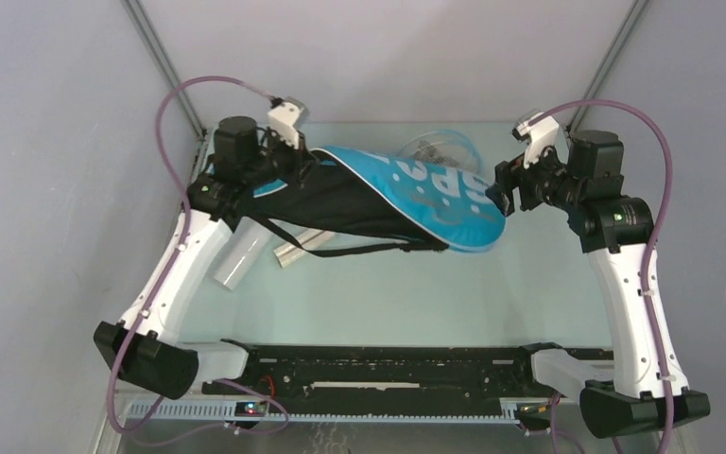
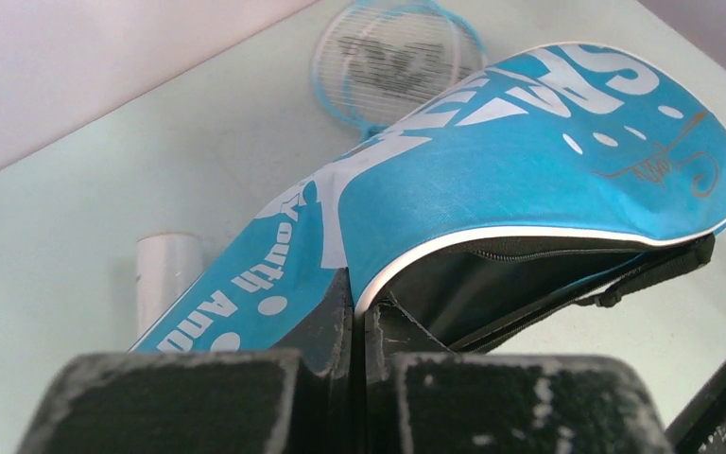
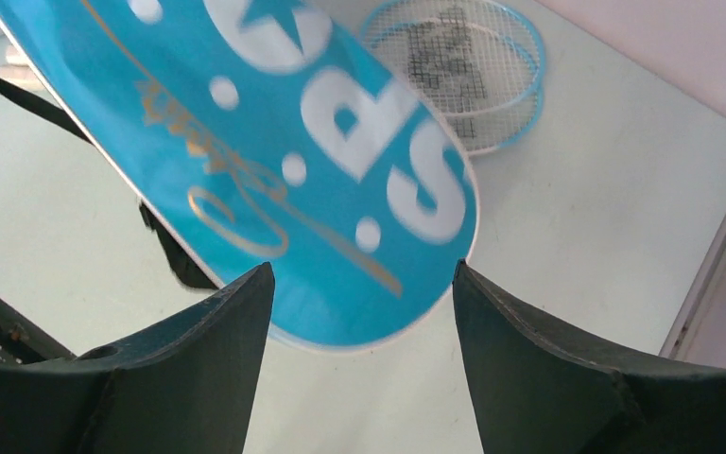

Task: Pack up the badminton gear
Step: Open the racket bag at the center of the board, then move the racket to the center of the board.

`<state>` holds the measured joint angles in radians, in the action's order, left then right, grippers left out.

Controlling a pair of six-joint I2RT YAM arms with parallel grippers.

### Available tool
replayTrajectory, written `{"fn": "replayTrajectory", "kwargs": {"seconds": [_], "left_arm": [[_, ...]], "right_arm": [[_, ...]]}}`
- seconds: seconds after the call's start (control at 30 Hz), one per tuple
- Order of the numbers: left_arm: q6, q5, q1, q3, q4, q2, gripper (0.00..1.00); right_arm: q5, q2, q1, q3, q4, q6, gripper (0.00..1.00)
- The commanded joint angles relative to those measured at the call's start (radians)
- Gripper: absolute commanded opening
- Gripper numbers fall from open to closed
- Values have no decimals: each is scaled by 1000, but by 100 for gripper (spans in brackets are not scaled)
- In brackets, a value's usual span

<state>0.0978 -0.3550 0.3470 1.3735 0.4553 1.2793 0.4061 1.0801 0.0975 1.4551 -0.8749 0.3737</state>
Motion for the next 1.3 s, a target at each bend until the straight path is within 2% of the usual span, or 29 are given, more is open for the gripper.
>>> {"fn": "replayTrajectory", "kwargs": {"seconds": [0.0, 0.23, 0.47, 0.6, 0.77, 0.93, 1.13, 1.27], "left_arm": [[-128, -20, -110, 38, -60, -78, 0], [-156, 76, -272, -32, -32, -124, 0], [-176, 161, -378, -121, -16, -168, 0], [-167, 175, -396, -162, -18, -192, 0], [-132, 193, -397, -253, -45, -213, 0], [-153, 235, -397, -329, -92, -216, 0], [-197, 243, -419, -330, -121, -243, 0], [-229, 207, -486, -315, -120, -259, 0]], "right_arm": [[-69, 21, -5, -22, 101, -92, 78], [-134, 111, 22, -48, 168, -158, 76], [-192, 264, 157, -91, 303, -244, 76], [-195, 376, 251, -84, 402, -313, 76], [-13, 534, 298, 7, 450, -429, 77], [40, 718, 332, 169, 415, -535, 76], [-46, 857, 365, 258, 436, -581, 73], [-136, 915, 352, 282, 489, -583, 71]]}}
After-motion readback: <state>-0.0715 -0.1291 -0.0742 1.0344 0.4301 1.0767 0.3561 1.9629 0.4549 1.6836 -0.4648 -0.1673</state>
